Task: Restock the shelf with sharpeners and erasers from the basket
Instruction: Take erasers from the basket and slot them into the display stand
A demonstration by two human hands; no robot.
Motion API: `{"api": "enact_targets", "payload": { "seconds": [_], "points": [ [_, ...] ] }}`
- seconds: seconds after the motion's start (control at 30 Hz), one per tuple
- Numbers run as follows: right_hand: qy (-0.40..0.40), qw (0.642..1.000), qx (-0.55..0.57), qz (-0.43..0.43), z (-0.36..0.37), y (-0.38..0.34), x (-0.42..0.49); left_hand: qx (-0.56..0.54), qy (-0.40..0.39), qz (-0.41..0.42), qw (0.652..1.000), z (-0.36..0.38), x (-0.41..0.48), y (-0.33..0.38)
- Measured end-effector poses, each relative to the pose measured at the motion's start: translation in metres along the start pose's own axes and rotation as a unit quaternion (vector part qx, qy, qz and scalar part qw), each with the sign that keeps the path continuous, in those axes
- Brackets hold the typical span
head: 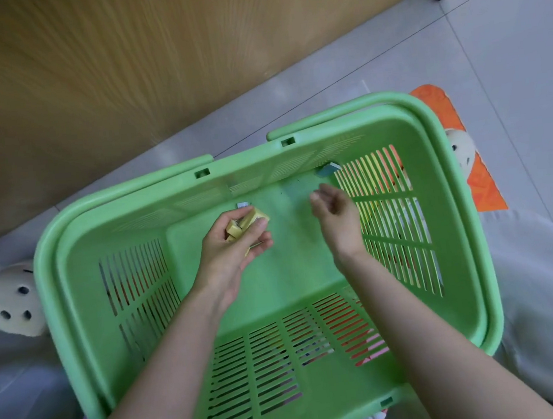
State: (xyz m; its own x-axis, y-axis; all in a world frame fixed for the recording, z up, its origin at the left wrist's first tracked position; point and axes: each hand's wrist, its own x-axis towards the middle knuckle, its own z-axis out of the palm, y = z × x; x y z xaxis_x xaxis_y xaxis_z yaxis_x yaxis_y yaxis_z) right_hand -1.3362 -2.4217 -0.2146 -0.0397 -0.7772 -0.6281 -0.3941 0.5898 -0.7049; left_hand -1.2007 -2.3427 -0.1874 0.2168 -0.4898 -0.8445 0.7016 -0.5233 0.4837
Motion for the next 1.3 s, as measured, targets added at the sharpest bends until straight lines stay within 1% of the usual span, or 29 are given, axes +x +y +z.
{"api": "enact_targets", "payload": {
  "seconds": [0.07, 0.13, 0.2, 0.33, 0.4, 0.43, 0.5, 0.53, 0.6, 0.63, 0.7, 0.8, 0.87, 0.93, 1.0, 1.1, 1.13, 1.2, 1.27, 1.3],
  "points": [
    [0.034, 0.996, 0.04, 0.076, -0.004, 0.005, 0.02, 0.011, 0.001, 0.002, 1.0, -0.002, 0.0, 0.0],
    [0.038, 0.99, 0.074, 0.118, 0.001, 0.012, 0.035, 0.02, 0.006, 0.003, 1.0, -0.005, 0.0, -0.002],
    [0.046, 0.984, 0.119, 0.123, 0.014, 0.013, 0.043, 0.023, 0.011, -0.001, 1.0, -0.008, 0.0, -0.003],
    [0.097, 0.967, 0.205, 0.116, 0.041, 0.01, 0.055, 0.028, 0.019, -0.013, 0.999, -0.01, -0.001, -0.006],
    [0.104, 0.967, 0.201, 0.121, 0.046, 0.009, 0.058, 0.032, 0.026, -0.011, 0.999, -0.011, -0.001, -0.007],
    [0.099, 0.971, 0.181, 0.121, 0.045, 0.008, 0.057, 0.032, 0.03, -0.009, 0.999, -0.011, -0.001, -0.008],
    [0.062, 0.98, 0.146, 0.116, 0.04, 0.008, 0.051, 0.029, 0.045, -0.005, 0.999, -0.01, -0.001, -0.008],
    [0.03, 0.986, 0.128, 0.105, 0.035, 0.008, 0.044, 0.023, 0.057, -0.003, 0.998, -0.01, 0.0, -0.009],
    [-0.046, 0.995, 0.065, 0.056, 0.027, 0.007, 0.027, 0.005, 0.086, 0.002, 0.996, -0.009, 0.0, -0.009],
    [-0.084, 0.995, 0.039, 0.031, 0.023, 0.005, 0.018, -0.005, 0.101, 0.004, 0.995, -0.009, 0.001, -0.008],
    [-0.152, 0.988, 0.024, 0.004, 0.019, 0.001, 0.0, -0.024, 0.122, 0.001, 0.992, -0.009, 0.001, -0.008],
    [-0.227, 0.974, 0.015, -0.011, 0.022, -0.004, -0.024, -0.035, 0.11, -0.011, 0.993, -0.007, -0.001, -0.008],
    [-0.231, 0.973, -0.008, -0.024, 0.026, -0.004, -0.035, -0.032, 0.084, -0.019, 0.996, -0.005, -0.002, -0.008],
    [-0.203, 0.978, -0.029, -0.037, 0.03, -0.005, -0.041, -0.043, 0.062, -0.016, 0.997, -0.004, -0.005, -0.007],
    [-0.18, 0.98, -0.058, -0.062, 0.031, -0.006, -0.043, -0.054, 0.058, -0.002, 0.997, -0.006, -0.009, -0.005],
    [-0.168, 0.964, -0.155, -0.135, 0.031, -0.008, -0.044, -0.055, 0.06, 0.027, 0.996, -0.01, -0.015, -0.003],
    [-0.169, 0.959, -0.172, -0.151, 0.031, -0.008, -0.046, -0.052, 0.056, 0.033, 0.997, -0.012, -0.016, -0.002],
    [-0.191, 0.953, -0.163, -0.167, 0.033, -0.012, -0.046, -0.034, 0.053, 0.043, 0.997, -0.015, -0.018, 0.0],
    [-0.232, 0.953, -0.112, -0.161, 0.034, -0.013, -0.044, -0.013, 0.079, 0.054, 0.995, -0.017, -0.018, 0.001],
    [-0.237, 0.956, -0.084, -0.154, 0.035, -0.012, -0.041, -0.009, 0.094, 0.06, 0.994, -0.018, -0.018, 0.001]
  ]
}}
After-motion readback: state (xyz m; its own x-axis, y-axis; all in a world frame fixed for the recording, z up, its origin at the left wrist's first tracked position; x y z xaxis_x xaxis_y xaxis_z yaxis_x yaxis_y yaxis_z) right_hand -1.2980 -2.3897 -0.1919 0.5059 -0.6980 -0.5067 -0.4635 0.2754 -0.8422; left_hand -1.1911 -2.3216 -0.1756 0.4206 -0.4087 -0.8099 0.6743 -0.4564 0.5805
